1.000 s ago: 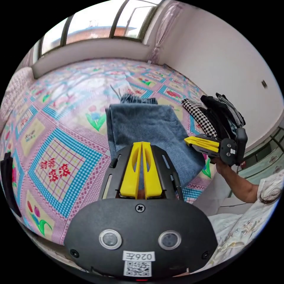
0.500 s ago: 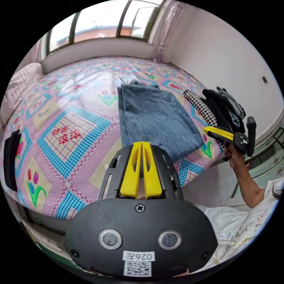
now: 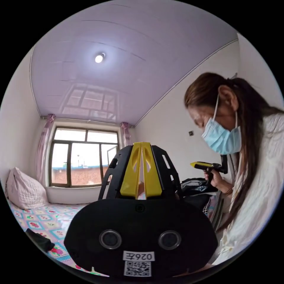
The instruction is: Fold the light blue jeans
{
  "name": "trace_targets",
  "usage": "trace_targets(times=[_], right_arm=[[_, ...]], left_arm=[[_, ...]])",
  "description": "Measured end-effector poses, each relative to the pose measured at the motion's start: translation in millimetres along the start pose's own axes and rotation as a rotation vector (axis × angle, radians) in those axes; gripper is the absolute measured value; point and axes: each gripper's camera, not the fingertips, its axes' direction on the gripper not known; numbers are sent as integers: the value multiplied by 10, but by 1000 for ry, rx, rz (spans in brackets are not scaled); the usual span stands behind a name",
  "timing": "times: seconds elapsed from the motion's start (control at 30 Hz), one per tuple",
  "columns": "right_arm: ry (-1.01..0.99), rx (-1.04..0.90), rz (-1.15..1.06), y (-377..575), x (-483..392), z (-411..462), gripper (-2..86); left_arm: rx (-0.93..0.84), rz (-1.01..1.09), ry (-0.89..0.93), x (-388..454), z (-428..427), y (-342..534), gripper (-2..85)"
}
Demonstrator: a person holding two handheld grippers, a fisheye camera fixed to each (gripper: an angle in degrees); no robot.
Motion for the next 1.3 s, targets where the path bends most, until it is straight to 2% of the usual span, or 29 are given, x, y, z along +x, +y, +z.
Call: trace_targets(times=[0.1,0.17,0.23,0.3,0.4,0.47,0.53,0.57,0.6,0.63,0.77,0.97,1.13,1.17,1.2,1.23,1.3], right_arm=[[90,133,-8,-126,-83,-300,-10],[-18,221,45,-176,26,-496,-10],[-123,272,105,-176,182,-567,-10],[-199,308,177,-126,367,-565,-10],[-291,261,305,44,689,-312,-10],[-349,141,419,318,890,102,-9],[-400,23,507,601,1001,479,-9],[-436,-60,568,828,1059,745,-9],[-451,-103,598,948,1083,877,-9],[-476,-188,662,1197,1125,1130,-9],[-499,-418,824,1947,1198,1853,-9],[-433,-734,737,2498,1205,2913,-9],[-381,-794,723,2816,1454,3731,-9],[-351,-870,680,2951,1490,4013,-10],[-338,-930,652,3051,1498,4177,-10],[-328,-1077,613,3305,1519,4507,-10],[-412,-1085,660,3450,1708,4725,-9]], left_arm=[[90,-40,99,-14,-315,-120,-10],[164,-47,209,-70,-484,-156,-9],[252,-55,402,-201,-620,-172,-8],[272,-68,502,-319,-627,-159,-9],[218,-159,509,-530,-428,-4,-10],[114,-247,398,-633,-183,188,-10],[-134,-362,239,-741,272,529,-10],[-205,-387,214,-763,399,631,-10],[-350,-435,180,-794,657,850,-10],[-485,-479,170,-806,896,1073,-10],[-730,-542,204,-751,1465,1555,-10],[-1045,-465,174,-788,2419,1845,-10],[-1245,-541,60,-1155,3126,2196,-9],[-1280,-536,45,-1188,3201,2270,-9],[-1386,-508,17,-1231,3355,2478,-9],[-1508,-506,27,-1268,3486,2675,-8],[-1480,-583,44,-1481,3538,2408,-8]])
